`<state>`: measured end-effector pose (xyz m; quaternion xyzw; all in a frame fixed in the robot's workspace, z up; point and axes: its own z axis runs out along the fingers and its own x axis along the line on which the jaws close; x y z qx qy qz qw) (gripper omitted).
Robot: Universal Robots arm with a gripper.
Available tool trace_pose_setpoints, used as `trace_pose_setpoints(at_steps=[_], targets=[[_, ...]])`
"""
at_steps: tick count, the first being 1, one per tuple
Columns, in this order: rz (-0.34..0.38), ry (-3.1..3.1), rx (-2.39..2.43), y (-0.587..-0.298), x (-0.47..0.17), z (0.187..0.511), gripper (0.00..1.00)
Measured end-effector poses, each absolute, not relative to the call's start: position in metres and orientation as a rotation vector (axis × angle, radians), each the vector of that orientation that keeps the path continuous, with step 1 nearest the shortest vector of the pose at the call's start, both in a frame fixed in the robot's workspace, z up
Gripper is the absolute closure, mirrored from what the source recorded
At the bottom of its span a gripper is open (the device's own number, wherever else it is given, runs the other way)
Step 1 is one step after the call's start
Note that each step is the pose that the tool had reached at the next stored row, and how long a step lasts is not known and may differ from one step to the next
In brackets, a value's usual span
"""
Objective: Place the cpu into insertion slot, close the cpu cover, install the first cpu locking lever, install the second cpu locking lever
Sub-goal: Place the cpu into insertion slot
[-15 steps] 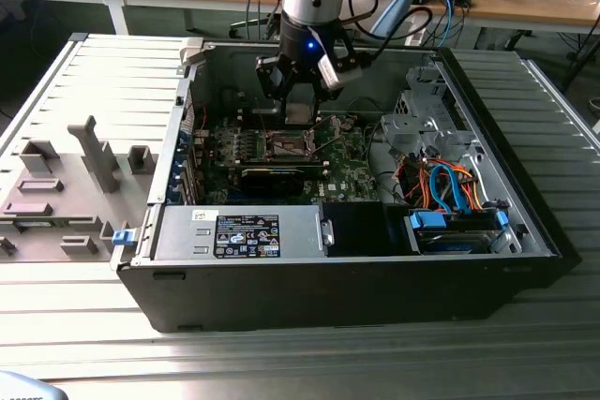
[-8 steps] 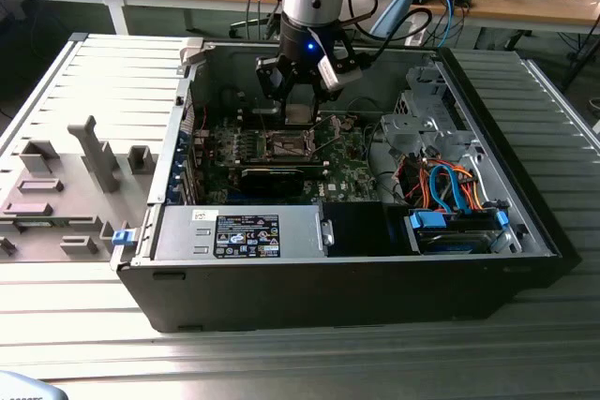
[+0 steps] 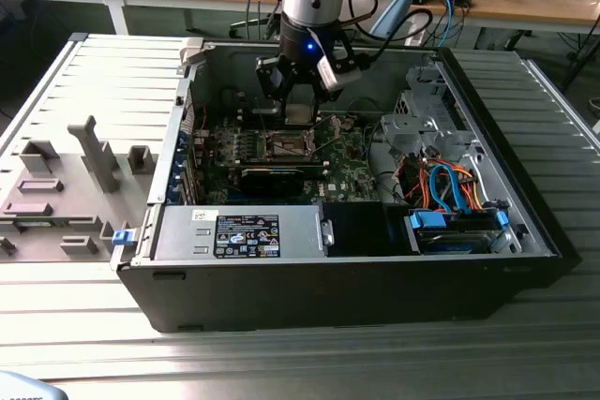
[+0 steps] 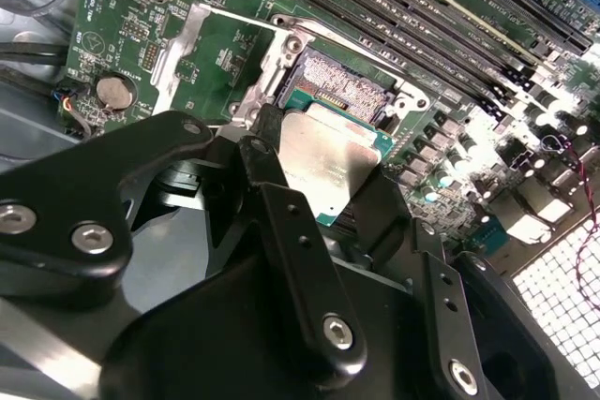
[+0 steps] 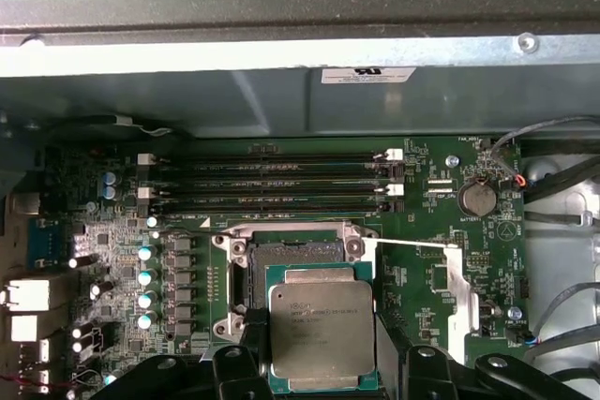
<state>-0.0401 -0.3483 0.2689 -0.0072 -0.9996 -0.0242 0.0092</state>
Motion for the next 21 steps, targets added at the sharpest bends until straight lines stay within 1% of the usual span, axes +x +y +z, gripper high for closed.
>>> trace_pose_setpoints(at_steps=[21], targets=[[-0.076,-3.122,-0.089,-0.3483,-0.0401,0.2684,0.45]])
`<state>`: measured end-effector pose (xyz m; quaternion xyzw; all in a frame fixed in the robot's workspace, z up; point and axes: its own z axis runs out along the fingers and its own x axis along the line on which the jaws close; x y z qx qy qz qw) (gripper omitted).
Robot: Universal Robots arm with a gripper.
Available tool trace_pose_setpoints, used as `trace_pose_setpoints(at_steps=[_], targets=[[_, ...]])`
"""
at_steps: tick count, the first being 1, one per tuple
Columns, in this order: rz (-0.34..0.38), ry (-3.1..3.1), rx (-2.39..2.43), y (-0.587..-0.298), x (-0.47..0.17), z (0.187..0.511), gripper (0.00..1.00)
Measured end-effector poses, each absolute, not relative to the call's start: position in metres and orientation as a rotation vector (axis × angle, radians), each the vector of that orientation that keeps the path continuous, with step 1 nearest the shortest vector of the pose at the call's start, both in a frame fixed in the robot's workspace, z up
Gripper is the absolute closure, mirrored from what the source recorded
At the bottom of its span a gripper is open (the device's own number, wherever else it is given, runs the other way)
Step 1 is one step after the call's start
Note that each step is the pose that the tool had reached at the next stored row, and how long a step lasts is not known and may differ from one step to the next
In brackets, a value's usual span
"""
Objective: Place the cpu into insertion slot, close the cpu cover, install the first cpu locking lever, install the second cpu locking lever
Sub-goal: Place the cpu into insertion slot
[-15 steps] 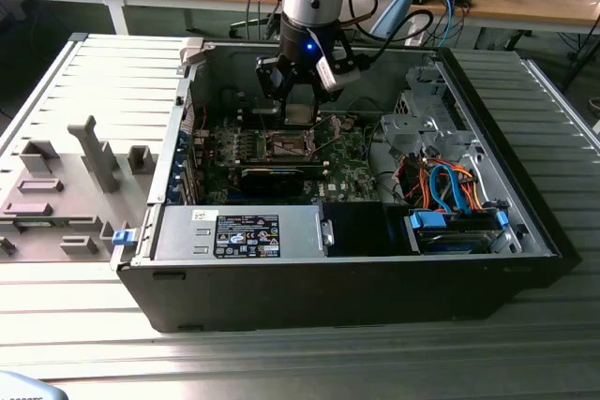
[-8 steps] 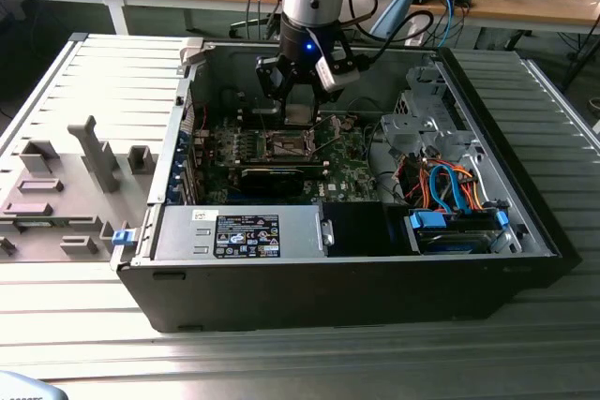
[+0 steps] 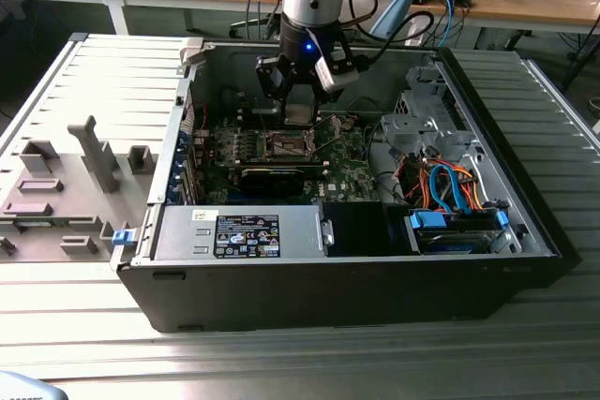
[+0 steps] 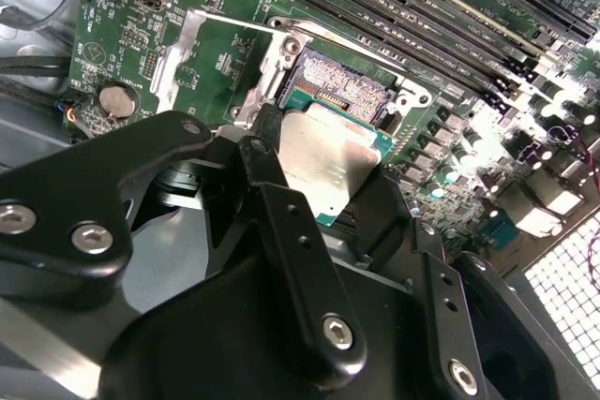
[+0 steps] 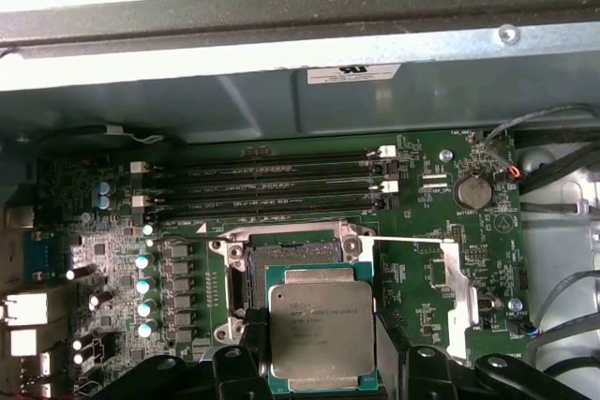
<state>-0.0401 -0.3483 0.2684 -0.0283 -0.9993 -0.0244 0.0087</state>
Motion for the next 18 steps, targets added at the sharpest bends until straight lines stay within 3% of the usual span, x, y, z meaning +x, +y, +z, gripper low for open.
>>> trace_pose_setpoints(at_steps=[18], targets=[[-0.077,-3.121,-0.127,-0.3483,-0.0401,0.2679,0.45]])
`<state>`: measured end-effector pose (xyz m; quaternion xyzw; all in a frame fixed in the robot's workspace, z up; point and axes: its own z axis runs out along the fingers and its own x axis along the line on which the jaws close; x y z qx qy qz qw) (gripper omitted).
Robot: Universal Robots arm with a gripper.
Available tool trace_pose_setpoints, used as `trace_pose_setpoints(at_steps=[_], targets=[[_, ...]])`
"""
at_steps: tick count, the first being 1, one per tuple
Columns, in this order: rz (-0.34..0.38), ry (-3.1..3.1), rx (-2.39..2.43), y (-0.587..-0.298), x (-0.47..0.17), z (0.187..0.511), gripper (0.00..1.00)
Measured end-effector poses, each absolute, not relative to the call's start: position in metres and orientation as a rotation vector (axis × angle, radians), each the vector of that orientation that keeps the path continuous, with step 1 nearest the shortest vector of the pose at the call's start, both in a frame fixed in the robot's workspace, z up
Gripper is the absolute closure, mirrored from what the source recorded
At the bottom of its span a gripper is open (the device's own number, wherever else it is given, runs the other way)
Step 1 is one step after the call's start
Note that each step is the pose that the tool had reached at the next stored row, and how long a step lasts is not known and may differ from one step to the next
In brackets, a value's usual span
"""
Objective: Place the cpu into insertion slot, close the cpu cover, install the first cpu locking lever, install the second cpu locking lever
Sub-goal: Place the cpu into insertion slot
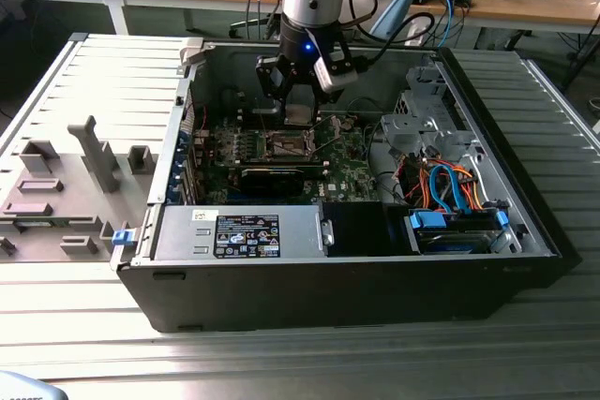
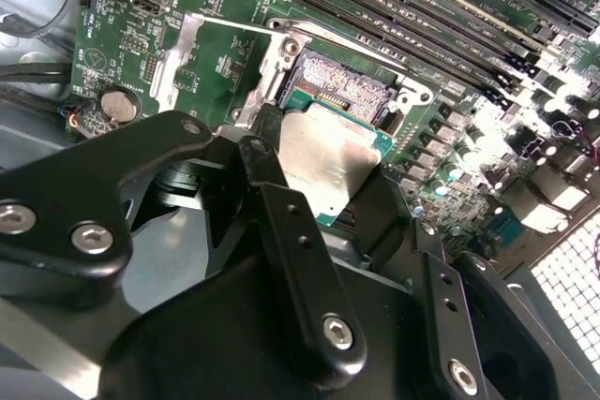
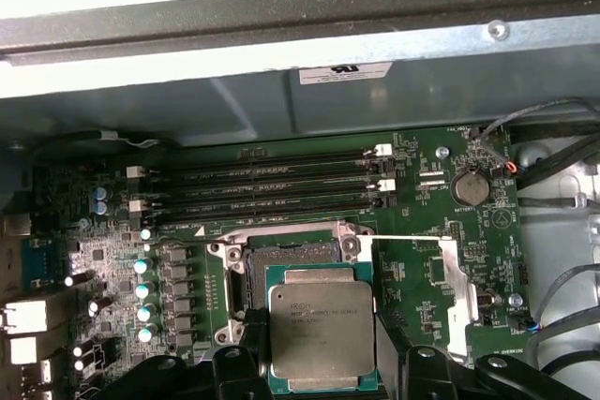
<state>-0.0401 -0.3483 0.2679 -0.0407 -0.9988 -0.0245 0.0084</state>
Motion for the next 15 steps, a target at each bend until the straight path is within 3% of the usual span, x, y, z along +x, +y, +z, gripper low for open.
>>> trace_pose_setpoints(at_steps=[15], targets=[[-0.077,-3.120,-0.162,-0.3483,-0.0401,0.2676,0.45]])
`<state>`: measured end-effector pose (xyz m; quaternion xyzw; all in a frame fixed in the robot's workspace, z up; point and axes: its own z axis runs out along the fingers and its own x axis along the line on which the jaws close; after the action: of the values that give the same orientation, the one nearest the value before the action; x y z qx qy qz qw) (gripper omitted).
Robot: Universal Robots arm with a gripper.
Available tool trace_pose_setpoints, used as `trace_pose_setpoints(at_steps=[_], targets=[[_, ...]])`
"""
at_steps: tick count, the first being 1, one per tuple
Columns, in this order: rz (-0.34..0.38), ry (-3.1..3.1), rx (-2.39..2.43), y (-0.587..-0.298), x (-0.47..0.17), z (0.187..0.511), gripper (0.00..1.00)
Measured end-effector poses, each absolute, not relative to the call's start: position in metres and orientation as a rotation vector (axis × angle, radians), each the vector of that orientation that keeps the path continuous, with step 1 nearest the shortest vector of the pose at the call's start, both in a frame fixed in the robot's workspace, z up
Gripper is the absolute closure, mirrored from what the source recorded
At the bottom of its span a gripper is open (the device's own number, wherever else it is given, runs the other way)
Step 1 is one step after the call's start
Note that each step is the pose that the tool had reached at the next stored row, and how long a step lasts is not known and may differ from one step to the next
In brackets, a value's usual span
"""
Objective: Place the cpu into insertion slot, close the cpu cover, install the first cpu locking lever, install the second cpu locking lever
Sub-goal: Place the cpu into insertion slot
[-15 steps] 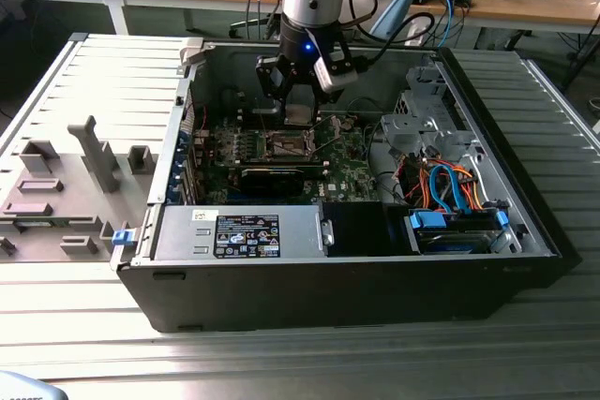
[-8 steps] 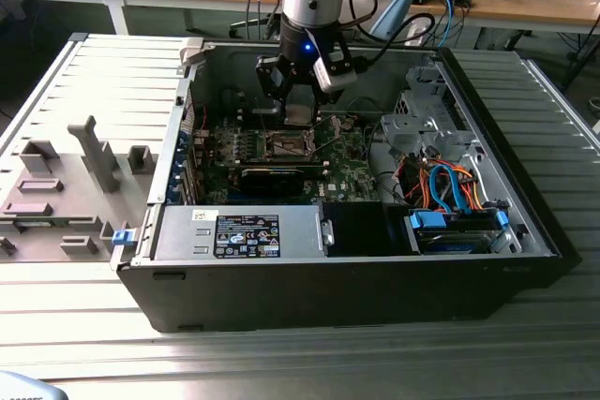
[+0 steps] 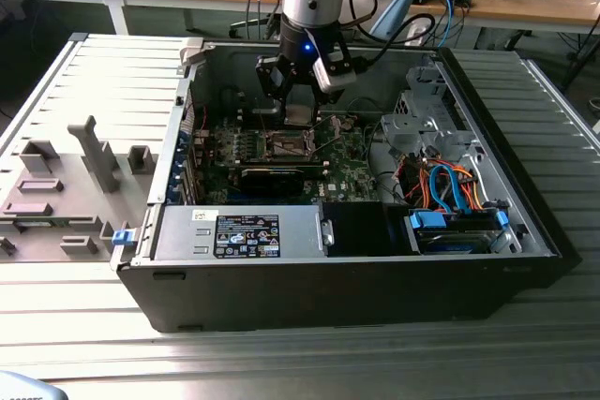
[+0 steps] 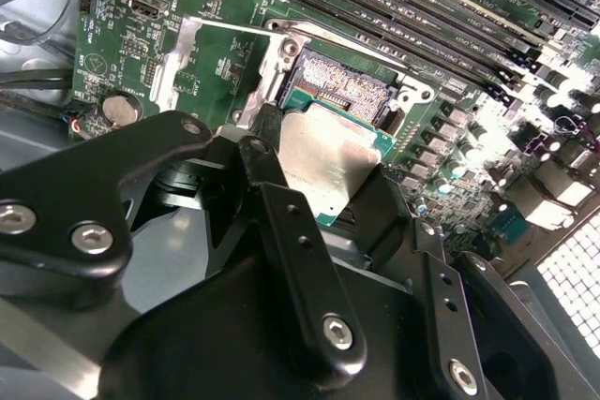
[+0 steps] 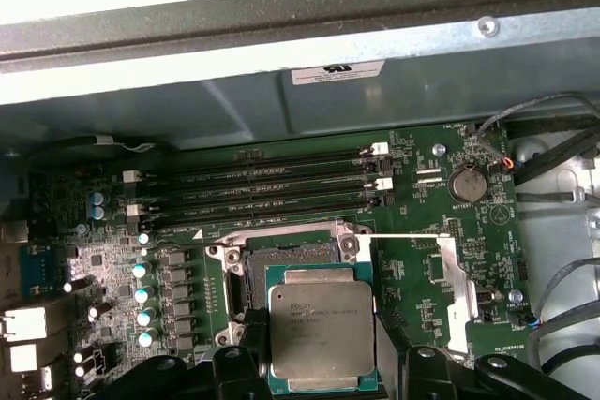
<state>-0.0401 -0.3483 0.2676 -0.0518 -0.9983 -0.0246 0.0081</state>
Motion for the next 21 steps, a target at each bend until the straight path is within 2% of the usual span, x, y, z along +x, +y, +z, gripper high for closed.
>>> trace_pose_setpoints(at_steps=[21], targets=[[-0.077,-3.119,-0.195,-0.3483,-0.0401,0.2672,0.45]])
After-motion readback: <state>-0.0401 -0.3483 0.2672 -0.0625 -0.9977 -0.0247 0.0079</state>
